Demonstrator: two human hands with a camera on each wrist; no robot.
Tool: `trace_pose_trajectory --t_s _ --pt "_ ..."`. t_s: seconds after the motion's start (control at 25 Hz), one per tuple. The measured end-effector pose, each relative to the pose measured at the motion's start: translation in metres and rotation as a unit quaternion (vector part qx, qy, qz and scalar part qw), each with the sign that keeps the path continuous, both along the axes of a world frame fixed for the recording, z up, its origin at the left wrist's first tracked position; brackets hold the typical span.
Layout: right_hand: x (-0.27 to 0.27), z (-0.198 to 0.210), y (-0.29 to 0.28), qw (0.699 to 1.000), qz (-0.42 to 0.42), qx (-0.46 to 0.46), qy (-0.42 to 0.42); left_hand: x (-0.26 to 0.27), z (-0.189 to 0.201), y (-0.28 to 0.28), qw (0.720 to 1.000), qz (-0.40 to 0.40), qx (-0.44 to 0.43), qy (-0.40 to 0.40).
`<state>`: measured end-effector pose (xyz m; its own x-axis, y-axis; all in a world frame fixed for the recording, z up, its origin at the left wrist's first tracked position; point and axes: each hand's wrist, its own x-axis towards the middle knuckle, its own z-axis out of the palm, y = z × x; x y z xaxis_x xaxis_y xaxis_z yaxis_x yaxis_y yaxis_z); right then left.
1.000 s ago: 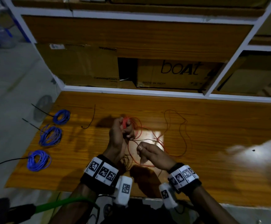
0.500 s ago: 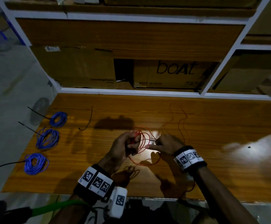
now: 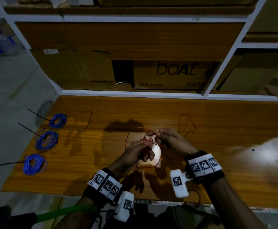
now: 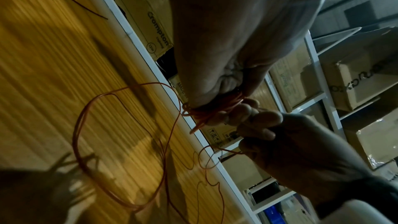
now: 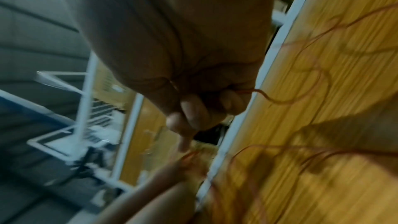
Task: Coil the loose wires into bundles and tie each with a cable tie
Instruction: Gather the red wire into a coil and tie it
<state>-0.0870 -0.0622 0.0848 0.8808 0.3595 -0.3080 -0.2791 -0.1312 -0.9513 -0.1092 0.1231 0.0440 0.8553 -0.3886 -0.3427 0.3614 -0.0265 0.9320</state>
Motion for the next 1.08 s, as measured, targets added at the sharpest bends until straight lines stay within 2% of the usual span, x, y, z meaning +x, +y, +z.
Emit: trace_pose_trajectory --t_s 0.12,0.24,0.4,0.56,0.8,0.92,1.08 --pt "-0.008 -0.017 -0.009 0.985 0.018 -0.101 -0.140 0.003 -0.001 -0.016 0.999 0.028 0.007 -0.017" --pt "-0.027 -0.029 -0.008 0.935 -0.045 -0.207 -0.283 0.000 -0.002 -0.030 0.996 0.084 0.019 -0.036" --pt "-0.043 -0.037 0.001 0.934 -0.102 -0.170 -0.298 -0.006 -0.003 -0.046 0.988 0.149 0.036 -0.023" --pt "-0.036 -0.050 0.003 0.929 -0.149 -0.147 -0.306 0.001 0.001 -0.053 0.977 0.209 -0.045 -0.014" --pt "-0.026 -0.047 0.012 0.930 -0.154 -0.132 -0.306 0.019 0.012 -0.051 0.976 0.208 -0.067 -0.021" --pt "-0.027 -0.047 0.019 0.925 -0.164 -0.136 -0.315 0.030 0.011 -0.048 0.972 0.200 -0.121 -0.020" --pt "-0.030 -0.054 0.025 0.936 -0.123 -0.149 -0.294 0.051 0.021 -0.034 0.946 0.225 -0.232 0.019"
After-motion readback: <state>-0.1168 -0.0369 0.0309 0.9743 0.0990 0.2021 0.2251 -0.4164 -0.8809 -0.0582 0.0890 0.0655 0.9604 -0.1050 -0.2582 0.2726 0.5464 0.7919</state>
